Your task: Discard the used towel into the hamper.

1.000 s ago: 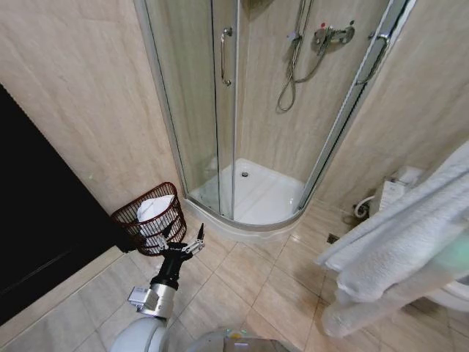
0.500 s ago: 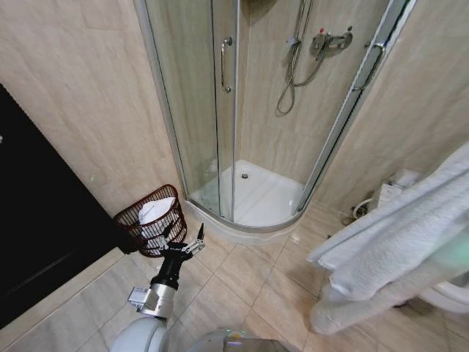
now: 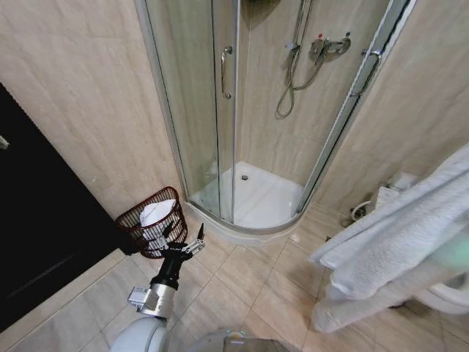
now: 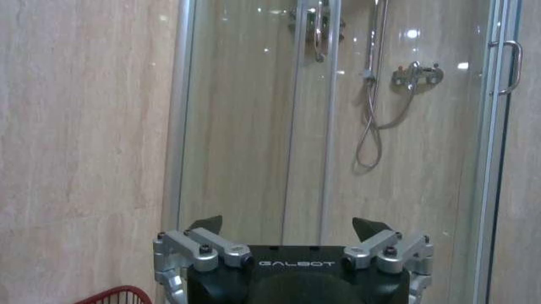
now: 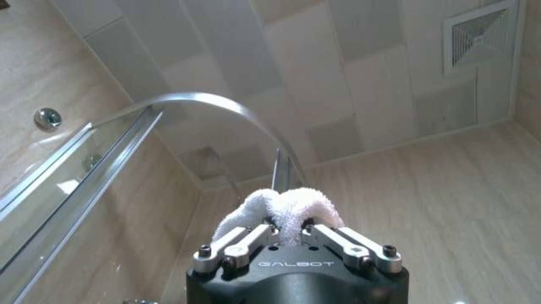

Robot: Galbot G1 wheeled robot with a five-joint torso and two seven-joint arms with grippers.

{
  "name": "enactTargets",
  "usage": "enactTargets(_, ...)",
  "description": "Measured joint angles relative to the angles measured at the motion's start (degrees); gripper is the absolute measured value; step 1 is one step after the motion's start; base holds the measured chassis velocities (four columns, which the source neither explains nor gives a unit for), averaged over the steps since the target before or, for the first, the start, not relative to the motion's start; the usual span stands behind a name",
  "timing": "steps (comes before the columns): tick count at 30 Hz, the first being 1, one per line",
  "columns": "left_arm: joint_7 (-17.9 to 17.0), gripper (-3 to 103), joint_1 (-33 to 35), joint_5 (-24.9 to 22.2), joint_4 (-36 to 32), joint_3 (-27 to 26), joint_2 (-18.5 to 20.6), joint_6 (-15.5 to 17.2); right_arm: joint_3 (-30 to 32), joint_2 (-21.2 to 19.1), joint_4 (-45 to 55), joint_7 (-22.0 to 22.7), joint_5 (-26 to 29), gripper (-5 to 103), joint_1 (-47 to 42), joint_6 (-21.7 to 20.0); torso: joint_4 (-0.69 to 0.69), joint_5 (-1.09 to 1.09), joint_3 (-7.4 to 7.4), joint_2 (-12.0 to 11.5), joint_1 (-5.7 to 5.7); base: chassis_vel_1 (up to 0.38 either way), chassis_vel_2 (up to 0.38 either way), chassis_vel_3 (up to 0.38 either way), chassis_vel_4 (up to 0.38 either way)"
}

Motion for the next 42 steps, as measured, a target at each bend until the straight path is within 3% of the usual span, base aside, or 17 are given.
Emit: enactTargets(42, 0.0, 100, 0.0, 0.0, 0.0, 0.0, 0.0, 0.0, -2.45, 1.16, 0.0, -1.26, -0.94, 9, -0.03, -0.36, 0.0, 0.0, 5.97, 10.29, 4.32, 0.0, 0.0, 0.0, 0.0)
